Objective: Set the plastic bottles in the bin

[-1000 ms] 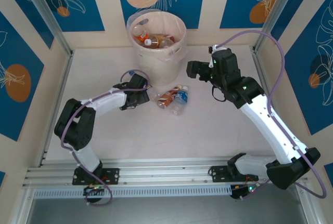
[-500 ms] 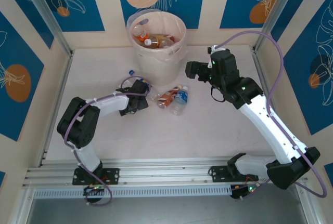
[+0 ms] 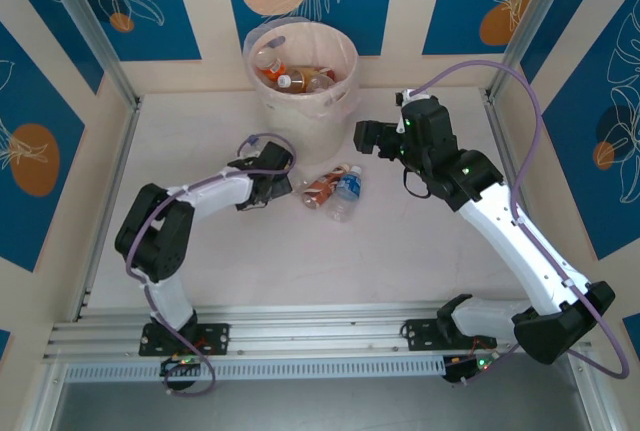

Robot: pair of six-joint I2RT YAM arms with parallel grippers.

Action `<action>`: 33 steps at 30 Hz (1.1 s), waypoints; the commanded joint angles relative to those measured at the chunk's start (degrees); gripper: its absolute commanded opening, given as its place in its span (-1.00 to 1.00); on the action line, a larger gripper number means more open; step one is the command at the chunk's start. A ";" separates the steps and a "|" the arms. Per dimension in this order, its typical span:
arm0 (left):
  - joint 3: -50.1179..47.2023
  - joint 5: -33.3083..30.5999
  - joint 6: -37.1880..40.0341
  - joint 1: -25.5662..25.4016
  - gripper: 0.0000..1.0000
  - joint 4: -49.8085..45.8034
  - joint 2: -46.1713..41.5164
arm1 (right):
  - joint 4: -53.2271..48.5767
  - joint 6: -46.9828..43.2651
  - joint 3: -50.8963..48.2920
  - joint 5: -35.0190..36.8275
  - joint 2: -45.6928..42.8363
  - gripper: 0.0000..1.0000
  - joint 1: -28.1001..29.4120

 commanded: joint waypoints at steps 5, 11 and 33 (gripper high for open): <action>2.19 -3.93 -1.73 0.43 0.99 -4.94 3.17 | -0.26 -0.09 -0.28 2.77 -3.21 0.99 0.38; -1.94 -5.33 -2.15 1.88 0.99 -5.57 0.36 | -0.37 0.13 -0.74 3.45 -3.58 0.99 0.38; -6.90 -3.19 0.83 3.00 0.13 0.83 0.04 | 0.42 0.84 -0.91 2.97 -3.40 0.98 0.73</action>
